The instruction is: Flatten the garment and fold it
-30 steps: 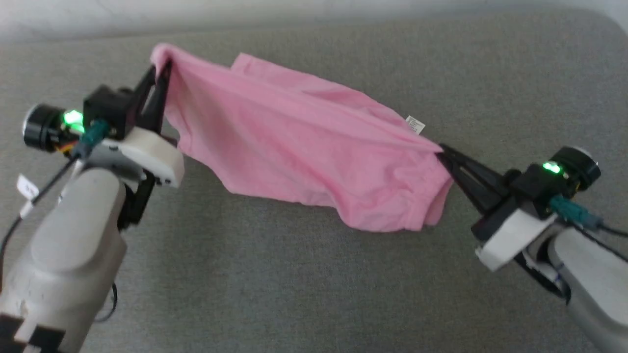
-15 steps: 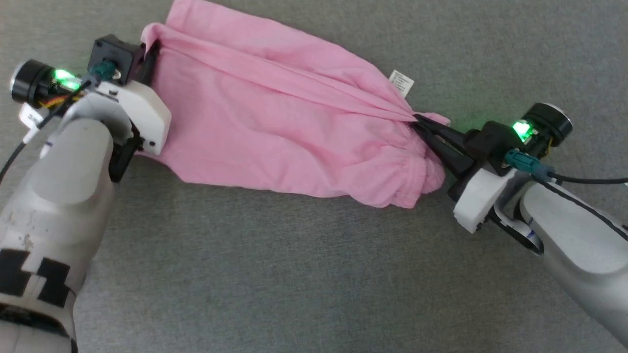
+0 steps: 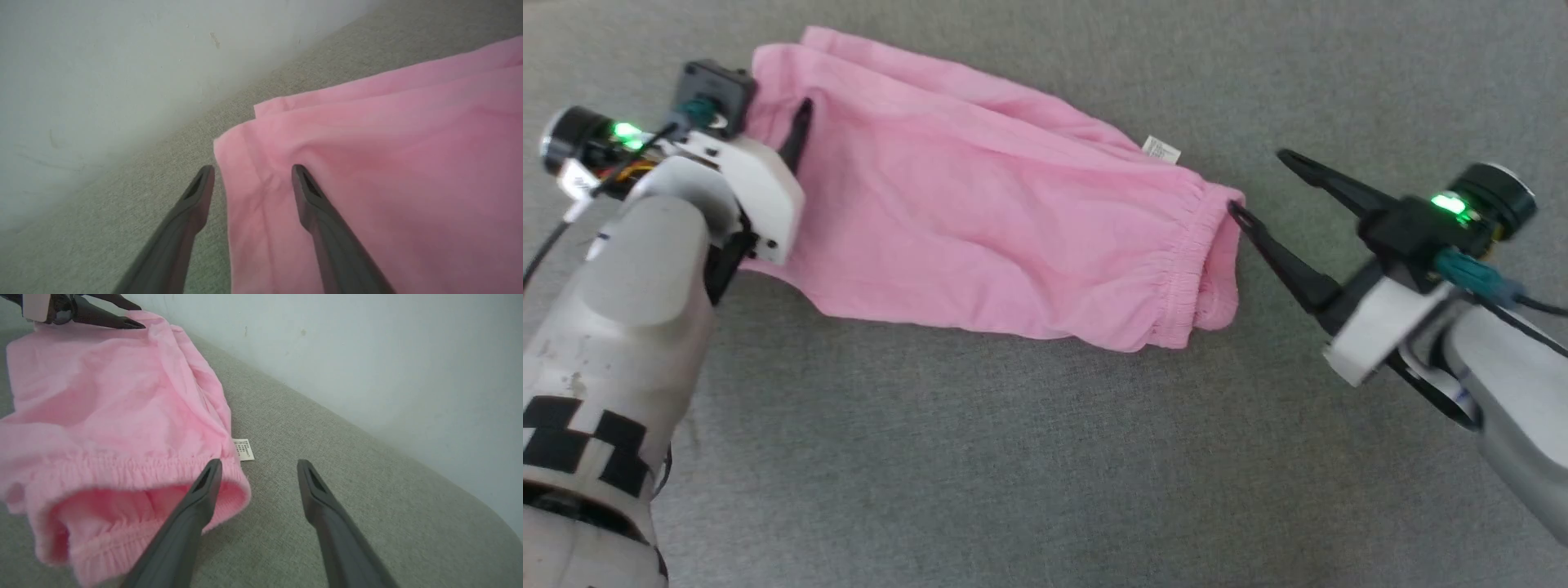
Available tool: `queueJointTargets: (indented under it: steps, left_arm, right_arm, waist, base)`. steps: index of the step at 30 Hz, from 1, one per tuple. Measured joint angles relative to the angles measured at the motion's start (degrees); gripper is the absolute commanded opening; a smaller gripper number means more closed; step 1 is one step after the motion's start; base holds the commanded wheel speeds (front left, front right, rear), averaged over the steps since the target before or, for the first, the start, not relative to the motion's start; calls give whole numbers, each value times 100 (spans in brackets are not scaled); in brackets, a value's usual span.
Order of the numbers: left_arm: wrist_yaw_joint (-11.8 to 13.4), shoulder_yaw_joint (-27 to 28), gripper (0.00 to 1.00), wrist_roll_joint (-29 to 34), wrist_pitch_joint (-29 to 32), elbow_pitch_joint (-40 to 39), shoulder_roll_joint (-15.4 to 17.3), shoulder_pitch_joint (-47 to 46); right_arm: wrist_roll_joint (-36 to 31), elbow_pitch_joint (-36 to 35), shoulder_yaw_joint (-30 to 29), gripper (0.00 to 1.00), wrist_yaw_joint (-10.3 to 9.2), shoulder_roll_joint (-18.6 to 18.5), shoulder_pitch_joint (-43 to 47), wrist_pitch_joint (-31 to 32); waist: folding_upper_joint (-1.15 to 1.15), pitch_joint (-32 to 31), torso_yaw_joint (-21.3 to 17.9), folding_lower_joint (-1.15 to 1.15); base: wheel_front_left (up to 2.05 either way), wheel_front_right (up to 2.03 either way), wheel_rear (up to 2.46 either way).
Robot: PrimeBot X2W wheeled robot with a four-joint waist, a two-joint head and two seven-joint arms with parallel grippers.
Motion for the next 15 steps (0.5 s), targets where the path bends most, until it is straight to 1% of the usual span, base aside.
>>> queueJointTargets:
  steps: [4,7,11,15]
  left_arm:
    - [-4,-436,100,-189,287,-190,-2,-27]
    - [-4,-848,100,-517,784,-511,174,-170]
    - [-4,-1472,100,-1327,1915,-1201,504,-371]
    - [-5,-2047,100,-2324,3300,-1982,948,-593]
  right_arm:
    - [-70,-520,-453,100,0,-280,469,114]
    - [-151,-881,-791,100,0,-367,786,302]
    - [-268,-1225,-1112,100,0,-356,1209,512]
    - [-349,-1460,-1287,100,0,-255,1482,667]
  waist:
    - [0,-336,87,-1]
    - [0,-580,149,-1]
    - [0,-863,221,-1]
    - [0,-1054,278,-2]
  base:
    - [0,0,0]
    - [0,0,0]
    - [0,0,0]
    - [0,0,0]
